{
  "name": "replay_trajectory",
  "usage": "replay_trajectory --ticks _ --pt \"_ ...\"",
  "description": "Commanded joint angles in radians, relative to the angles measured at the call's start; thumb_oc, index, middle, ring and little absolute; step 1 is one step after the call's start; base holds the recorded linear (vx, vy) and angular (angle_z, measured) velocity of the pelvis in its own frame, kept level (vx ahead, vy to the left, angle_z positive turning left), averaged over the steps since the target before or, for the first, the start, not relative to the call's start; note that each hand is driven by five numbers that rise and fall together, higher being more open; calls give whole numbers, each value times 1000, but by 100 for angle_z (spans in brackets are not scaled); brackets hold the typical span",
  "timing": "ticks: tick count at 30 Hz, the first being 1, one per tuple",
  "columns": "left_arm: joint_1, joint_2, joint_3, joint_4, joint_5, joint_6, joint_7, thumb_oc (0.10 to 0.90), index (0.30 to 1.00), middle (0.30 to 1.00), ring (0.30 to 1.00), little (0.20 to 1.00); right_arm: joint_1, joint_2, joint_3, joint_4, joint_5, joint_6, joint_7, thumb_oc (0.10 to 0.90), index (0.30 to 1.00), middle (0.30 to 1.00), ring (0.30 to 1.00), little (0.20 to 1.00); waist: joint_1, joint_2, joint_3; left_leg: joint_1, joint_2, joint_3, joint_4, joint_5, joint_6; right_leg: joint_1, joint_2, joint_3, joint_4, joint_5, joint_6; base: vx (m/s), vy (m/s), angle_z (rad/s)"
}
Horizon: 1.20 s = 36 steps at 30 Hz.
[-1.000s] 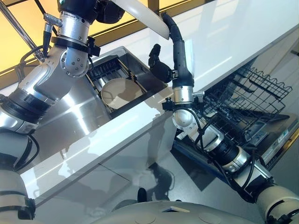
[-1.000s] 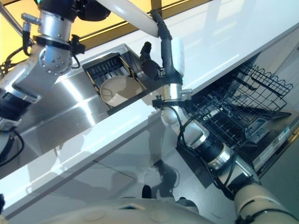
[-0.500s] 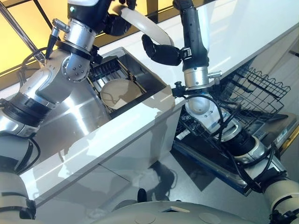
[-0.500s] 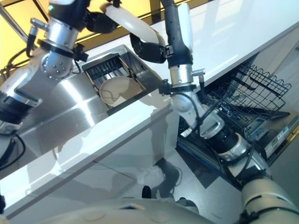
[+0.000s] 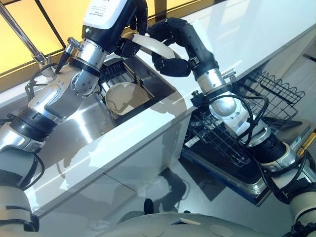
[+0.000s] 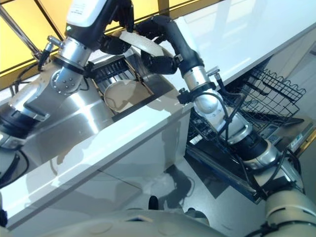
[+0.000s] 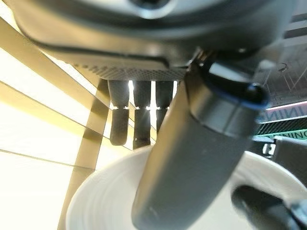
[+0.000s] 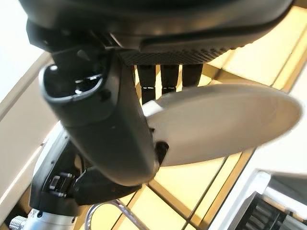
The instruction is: Pick up plates and place into dishwasher.
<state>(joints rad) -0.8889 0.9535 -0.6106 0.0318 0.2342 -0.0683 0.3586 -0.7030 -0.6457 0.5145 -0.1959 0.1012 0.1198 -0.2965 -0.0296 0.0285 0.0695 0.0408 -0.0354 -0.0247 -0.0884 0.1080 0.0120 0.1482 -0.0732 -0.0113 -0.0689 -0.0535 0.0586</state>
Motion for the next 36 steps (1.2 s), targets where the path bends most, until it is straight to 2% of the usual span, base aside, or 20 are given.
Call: replay_trajectory --ticks 1,6,12,16,17,18,19,25,36 --pt "-33 18 176 6 49 -18 61 100 300 300 300 200 -25 8 -105 -51 -64 -62 -6 100 300 300 300 200 9 -23 -110 50 -46 -17 1 -90 12 -66 52 -6 17 103 2 0 0 0" --pt "-18 23 187 14 54 -25 77 100 300 300 300 200 -2 8 -120 -45 -98 -54 -40 100 300 300 300 200 9 -22 -107 51 -45 -15 1 -90 10 -63 49 -9 14 105 4 0 0 0" --pt "39 44 249 -17 36 -37 97 100 300 300 300 200 51 -6 -181 -40 -202 -66 -171 100 300 300 300 200 12 -17 -101 52 -44 -5 1 -93 9 -64 43 -15 4 114 11 0 0 0" --pt "69 36 280 -57 29 -43 76 100 300 300 300 200 74 -2 -204 -43 -230 -81 -217 100 300 300 300 200 13 -14 -97 53 -47 -5 1 -95 13 -66 42 -13 7 113 12 0 0 0" --pt "80 27 286 -70 19 -45 67 169 359 359 359 269 79 0 -210 -46 -241 -81 -232 100 300 300 300 200 13 -14 -94 54 -48 -6 1 -96 14 -67 42 -11 8 112 12 0 0 0" --pt "85 24 289 -73 16 -46 65 421 575 575 575 521 80 1 -210 -46 -246 -84 -237 100 300 300 300 200 12 -13 -94 54 -48 -6 1 -97 14 -67 42 -11 9 112 13 0 0 0" --pt "90 19 290 -76 9 -48 67 800 900 900 900 900 82 4 -211 -44 -252 -88 -245 100 300 300 300 200 12 -13 -93 55 -48 -6 1 -97 14 -66 41 -11 9 112 14 0 0 0" --pt "108 -38 304 -119 -85 -65 27 800 900 900 900 900 83 13 -222 -34 -276 -88 -277 100 300 300 300 200 16 -16 -91 55 -49 -13 1 -97 16 -67 43 -11 19 104 16 0 0 0" --pt "130 -69 325 -210 -86 -50 15 800 900 900 900 900 89 15 -239 -42 -277 -66 -319 100 300 300 300 200 25 -21 -87 56 -55 -29 1 -100 19 -68 39 -25 24 99 17 0 -1 5"
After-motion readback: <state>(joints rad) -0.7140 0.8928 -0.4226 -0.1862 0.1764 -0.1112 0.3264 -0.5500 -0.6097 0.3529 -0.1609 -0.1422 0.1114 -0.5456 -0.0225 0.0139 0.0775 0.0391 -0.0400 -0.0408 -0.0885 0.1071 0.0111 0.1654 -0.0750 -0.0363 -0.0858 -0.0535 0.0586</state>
